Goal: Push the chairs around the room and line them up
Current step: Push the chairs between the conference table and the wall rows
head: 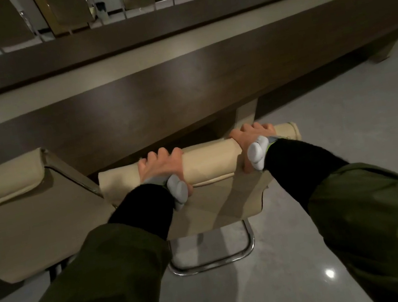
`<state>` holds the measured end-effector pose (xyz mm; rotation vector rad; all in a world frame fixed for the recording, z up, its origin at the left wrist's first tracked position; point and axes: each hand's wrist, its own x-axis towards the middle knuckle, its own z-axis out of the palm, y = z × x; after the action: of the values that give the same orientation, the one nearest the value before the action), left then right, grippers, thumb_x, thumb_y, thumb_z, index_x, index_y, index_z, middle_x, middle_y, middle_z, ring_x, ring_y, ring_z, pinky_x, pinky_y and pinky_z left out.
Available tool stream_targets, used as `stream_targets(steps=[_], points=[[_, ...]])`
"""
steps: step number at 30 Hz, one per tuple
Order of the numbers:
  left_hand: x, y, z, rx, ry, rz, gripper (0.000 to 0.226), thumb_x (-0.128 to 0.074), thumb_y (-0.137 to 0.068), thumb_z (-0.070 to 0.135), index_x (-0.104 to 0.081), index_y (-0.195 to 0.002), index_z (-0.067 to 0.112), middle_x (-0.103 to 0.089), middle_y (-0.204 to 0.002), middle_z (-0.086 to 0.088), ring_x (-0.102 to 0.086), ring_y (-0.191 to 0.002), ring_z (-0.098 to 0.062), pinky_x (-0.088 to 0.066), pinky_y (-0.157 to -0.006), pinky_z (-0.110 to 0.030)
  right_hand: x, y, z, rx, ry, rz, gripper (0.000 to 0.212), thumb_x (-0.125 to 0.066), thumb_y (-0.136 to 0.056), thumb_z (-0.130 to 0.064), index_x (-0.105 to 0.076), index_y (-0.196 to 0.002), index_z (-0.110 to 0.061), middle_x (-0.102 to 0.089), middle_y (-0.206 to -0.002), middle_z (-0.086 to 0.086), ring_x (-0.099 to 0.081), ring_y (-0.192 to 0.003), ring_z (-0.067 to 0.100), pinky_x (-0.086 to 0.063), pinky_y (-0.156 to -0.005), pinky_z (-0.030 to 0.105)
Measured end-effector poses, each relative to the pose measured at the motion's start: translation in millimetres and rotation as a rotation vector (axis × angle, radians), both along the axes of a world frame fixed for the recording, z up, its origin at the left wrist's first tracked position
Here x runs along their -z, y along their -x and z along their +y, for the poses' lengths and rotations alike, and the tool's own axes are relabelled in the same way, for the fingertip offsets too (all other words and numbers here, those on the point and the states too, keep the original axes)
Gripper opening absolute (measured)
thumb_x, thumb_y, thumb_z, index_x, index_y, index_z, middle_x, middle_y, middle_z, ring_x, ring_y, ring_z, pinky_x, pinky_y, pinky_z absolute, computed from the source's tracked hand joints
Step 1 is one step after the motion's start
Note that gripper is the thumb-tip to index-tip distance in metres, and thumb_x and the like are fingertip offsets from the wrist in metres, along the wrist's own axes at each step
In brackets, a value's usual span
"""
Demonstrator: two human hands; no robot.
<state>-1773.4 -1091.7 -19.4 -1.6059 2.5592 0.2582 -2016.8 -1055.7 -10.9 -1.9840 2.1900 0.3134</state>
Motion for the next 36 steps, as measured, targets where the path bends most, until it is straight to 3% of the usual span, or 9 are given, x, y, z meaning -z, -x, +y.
stream_targets(steps=[4, 10, 14, 19, 22, 26, 29, 32, 36], points=[[5, 2, -24, 0.004, 0.048, 0.013, 0.081, -0.078, -0.056, 0.056, -0.042, -0.124, 0.032, -0.047, -0.113, -0.001, -0.046, -0.109, -0.028, -0.033, -0.094, -0.047, -1, 4, -26, -0.011, -0.027, 0.029, 0.087, -0.081, -0.06, -0.042, -0.037, -0.135, -0.038, -0.047, -0.127, 0.002, -0.045, -0.121, 0.031, -0.033, -0.099, 0.046], [22, 25, -50, -0.057, 0.283, 0.02, 0.068, -0.074, -0.056, 0.051, -0.055, -0.116, 0.026, -0.053, -0.105, -0.004, -0.052, -0.099, -0.033, -0.033, -0.083, -0.04, 1, 26, -71, -0.041, -0.057, 0.072, 0.089, -0.08, -0.057, -0.046, -0.033, -0.133, -0.04, -0.043, -0.124, 0.003, -0.045, -0.119, 0.031, -0.033, -0.099, 0.048], [19, 44, -70, -0.087, 0.343, -0.027, 0.08, -0.082, -0.036, 0.059, -0.06, -0.106, 0.027, -0.054, -0.094, -0.004, -0.056, -0.087, -0.029, -0.034, -0.074, -0.036, -1, 48, -100, -0.081, -0.071, 0.055, 0.086, -0.08, -0.059, -0.042, -0.036, -0.133, -0.038, -0.042, -0.122, 0.005, -0.043, -0.118, 0.033, -0.031, -0.098, 0.048], [8, 73, -98, -0.117, 0.087, -0.041, 0.082, -0.078, -0.059, 0.065, -0.043, -0.125, 0.032, -0.045, -0.117, -0.005, -0.044, -0.113, -0.033, -0.032, -0.09, -0.045, 0, 78, -135, -0.138, -0.048, 0.052, 0.082, -0.079, -0.059, -0.044, -0.037, -0.129, -0.038, -0.042, -0.12, 0.005, -0.044, -0.116, 0.033, -0.03, -0.093, 0.046], [5, 93, -117, -0.135, 0.059, -0.047, 0.089, -0.078, -0.063, 0.066, -0.038, -0.134, 0.031, -0.043, -0.125, -0.007, -0.042, -0.118, -0.035, -0.032, -0.096, -0.047, -1, 98, -159, -0.178, -0.023, 0.044, 0.078, -0.078, -0.059, -0.043, -0.039, -0.126, -0.036, -0.041, -0.114, 0.003, -0.044, -0.112, 0.032, -0.026, -0.085, 0.041], [7, 116, -138, -0.236, 0.051, -0.06, 0.087, -0.078, -0.06, 0.069, -0.039, -0.13, 0.036, -0.043, -0.12, -0.003, -0.042, -0.116, -0.032, -0.033, -0.097, -0.047, -3, 122, -189, -0.238, -0.005, -0.023, 0.075, -0.079, -0.065, -0.032, -0.04, -0.129, -0.033, -0.042, -0.119, 0.008, -0.043, -0.113, 0.035, -0.03, -0.093, 0.046], [11, 126, -152, -0.254, 0.076, -0.042, 0.088, -0.077, -0.056, 0.073, -0.04, -0.127, 0.036, -0.042, -0.113, -0.002, -0.044, -0.111, -0.033, -0.032, -0.094, -0.048, -4, 134, -205, -0.268, 0.021, -0.023, 0.066, -0.077, -0.069, -0.037, -0.042, -0.124, -0.033, -0.042, -0.12, 0.007, -0.044, -0.114, 0.034, -0.029, -0.091, 0.044], [8, 135, -165, -0.275, 0.043, -0.035, 0.09, -0.078, -0.058, 0.069, -0.038, -0.131, 0.035, -0.041, -0.114, -0.004, -0.043, -0.113, -0.034, -0.03, -0.095, -0.049, -4, 142, -221, -0.284, 0.038, -0.045, 0.051, -0.067, -0.081, -0.039, -0.044, -0.125, -0.032, -0.042, -0.122, 0.006, -0.042, -0.118, 0.033, -0.025, -0.087, 0.04], [7, 145, -181, -0.296, 0.048, -0.06, 0.092, -0.077, -0.055, 0.07, -0.037, -0.13, 0.037, -0.043, -0.117, -0.003, -0.043, -0.116, -0.034, -0.03, -0.097, -0.049, 0, 148, -238, -0.249, 0.113, -0.085, 0.04, -0.056, -0.091, -0.035, -0.047, -0.129, -0.024, -0.045, -0.123, 0.007, -0.043, -0.116, 0.028, -0.028, -0.093, 0.039]])
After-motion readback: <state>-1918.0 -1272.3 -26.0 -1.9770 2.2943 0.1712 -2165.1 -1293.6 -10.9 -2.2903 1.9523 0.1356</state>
